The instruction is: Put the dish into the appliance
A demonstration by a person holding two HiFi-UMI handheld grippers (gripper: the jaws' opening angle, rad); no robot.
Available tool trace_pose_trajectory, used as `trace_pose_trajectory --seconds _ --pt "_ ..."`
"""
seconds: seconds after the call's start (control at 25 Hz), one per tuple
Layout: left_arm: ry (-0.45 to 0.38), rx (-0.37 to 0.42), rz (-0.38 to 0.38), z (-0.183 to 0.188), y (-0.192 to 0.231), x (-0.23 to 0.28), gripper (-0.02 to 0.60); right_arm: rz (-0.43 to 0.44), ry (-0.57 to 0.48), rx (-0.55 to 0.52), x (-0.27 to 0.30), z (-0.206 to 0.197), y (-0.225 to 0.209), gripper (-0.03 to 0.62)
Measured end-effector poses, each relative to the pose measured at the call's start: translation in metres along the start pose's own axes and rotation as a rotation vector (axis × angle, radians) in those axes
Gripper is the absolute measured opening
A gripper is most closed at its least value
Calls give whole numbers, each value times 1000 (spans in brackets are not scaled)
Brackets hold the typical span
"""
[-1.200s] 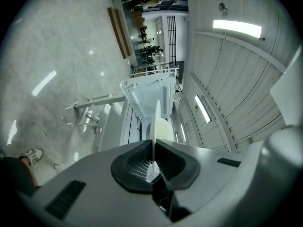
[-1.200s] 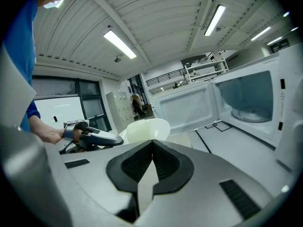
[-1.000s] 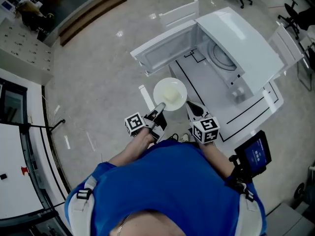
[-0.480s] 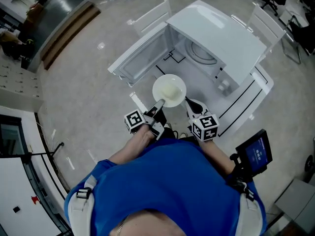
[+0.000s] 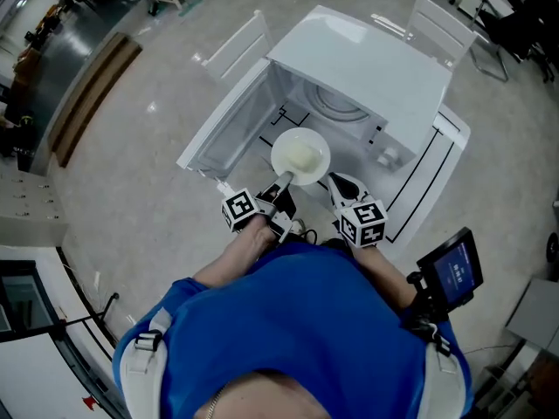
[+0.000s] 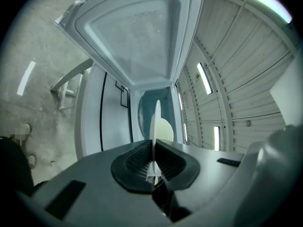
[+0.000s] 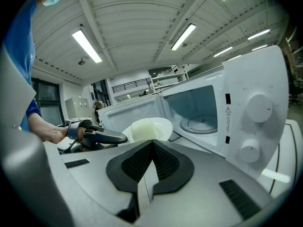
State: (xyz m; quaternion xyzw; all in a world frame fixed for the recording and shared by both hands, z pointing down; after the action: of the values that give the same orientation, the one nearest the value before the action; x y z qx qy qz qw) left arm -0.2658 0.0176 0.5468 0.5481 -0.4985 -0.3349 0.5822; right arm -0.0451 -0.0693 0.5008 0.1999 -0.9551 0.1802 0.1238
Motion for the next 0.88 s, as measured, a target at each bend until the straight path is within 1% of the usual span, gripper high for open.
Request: trace_pose_trajectory --seconds 0.2,0.44,0.56,0.72,0.88 --pt "64 7 -2 20 -1 23 18 -66 -4 19 9 5 -3 2" --pt "146 8 -11 36 2 43 18 -146 -5 40 18 5 -4 2" --pt "182 9 -2 43 5 49 18 -182 -7 51 23 6 -2 2" --pt "211 3 5 49 9 54 18 -222 -7 68 28 3 -1 2" --pt "218 -3 17 51 13 61 18 -239 -5 82 29 0 -4 2"
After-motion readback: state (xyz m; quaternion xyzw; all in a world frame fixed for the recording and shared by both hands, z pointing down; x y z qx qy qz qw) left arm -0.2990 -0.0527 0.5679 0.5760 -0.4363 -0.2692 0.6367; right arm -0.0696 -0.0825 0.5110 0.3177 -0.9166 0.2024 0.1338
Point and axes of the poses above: the fingertips, and each gripper's own axes: x forward along the fingers, y to its left, z out of its top, the point moved 10 cm from there along -x, backward along the fingers, and after that the axes turned 5 degrees about z, right-handed, at the moved point
